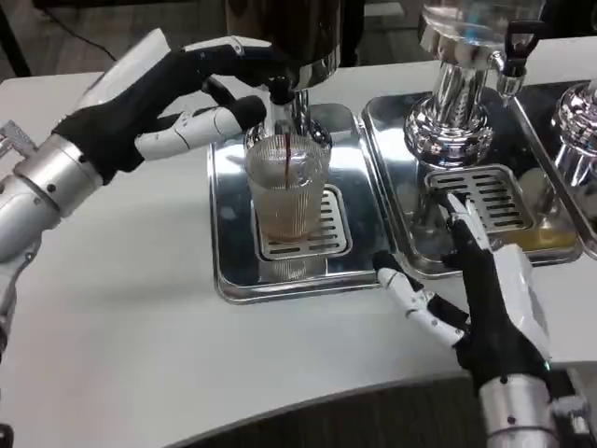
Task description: Grasp the cup under the faucet to collect the drink, then remove the cup.
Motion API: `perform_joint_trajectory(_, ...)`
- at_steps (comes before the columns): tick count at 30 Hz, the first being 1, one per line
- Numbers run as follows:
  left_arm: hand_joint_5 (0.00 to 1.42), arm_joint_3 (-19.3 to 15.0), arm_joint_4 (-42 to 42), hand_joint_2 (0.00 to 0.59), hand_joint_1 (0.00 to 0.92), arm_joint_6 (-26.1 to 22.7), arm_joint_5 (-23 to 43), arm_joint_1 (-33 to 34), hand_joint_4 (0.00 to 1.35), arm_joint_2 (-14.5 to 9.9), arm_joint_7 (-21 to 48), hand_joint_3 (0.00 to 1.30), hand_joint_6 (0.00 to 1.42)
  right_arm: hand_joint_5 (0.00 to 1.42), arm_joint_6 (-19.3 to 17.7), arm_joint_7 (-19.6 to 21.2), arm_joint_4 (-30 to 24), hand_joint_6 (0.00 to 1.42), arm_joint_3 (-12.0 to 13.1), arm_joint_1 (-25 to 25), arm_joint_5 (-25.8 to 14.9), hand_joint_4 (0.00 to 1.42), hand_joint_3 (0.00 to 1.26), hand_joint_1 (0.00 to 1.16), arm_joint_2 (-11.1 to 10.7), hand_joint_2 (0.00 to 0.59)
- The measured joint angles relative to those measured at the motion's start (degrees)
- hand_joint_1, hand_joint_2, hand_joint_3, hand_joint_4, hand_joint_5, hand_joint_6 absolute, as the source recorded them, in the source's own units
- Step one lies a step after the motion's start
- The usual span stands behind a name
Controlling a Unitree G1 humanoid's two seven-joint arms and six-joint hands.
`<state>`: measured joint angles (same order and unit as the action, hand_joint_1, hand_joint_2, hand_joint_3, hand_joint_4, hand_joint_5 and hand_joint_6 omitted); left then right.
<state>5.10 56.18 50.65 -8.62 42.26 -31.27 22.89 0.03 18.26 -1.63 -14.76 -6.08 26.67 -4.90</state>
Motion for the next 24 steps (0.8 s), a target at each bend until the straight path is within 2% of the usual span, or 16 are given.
perform_joint_trajectory(10,0.29,0.0,-1.0,0.061,0.0,-0.4,1.1,-0.6,0.28,-0.1,0.6,0.31,0.51,0.02,-0.2,-5.9,4.6,0.22,0.6,6.7,-3.2,0.0,0.01,0.52,0.3,0.224)
perform_joint_trajectory(13,0.29,0.0,-1.0,0.064,0.0,-0.5,1.2,-0.6,0.28,-0.2,0.6,0.31,0.51,0.0,-0.2,-6.5,6.7,0.2,0.5,8.7,-3.2,0.0,0.01,0.52,0.3,0.224)
perform_joint_trajectory(18,0.28,0.0,-1.3,0.066,0.0,-0.6,1.2,-0.8,0.28,-0.2,0.6,0.31,0.51,0.0,-0.5,-7.3,13.1,0.2,-0.1,14.1,-3.1,0.0,0.0,0.52,0.3,0.22)
perform_joint_trajectory(24,0.28,0.0,-1.5,0.066,0.0,-0.6,1.3,-0.8,0.28,-0.3,0.6,0.31,0.51,0.0,-1.4,-7.3,18.2,0.19,-0.2,17.2,-3.1,0.0,0.0,0.53,0.4,0.217)
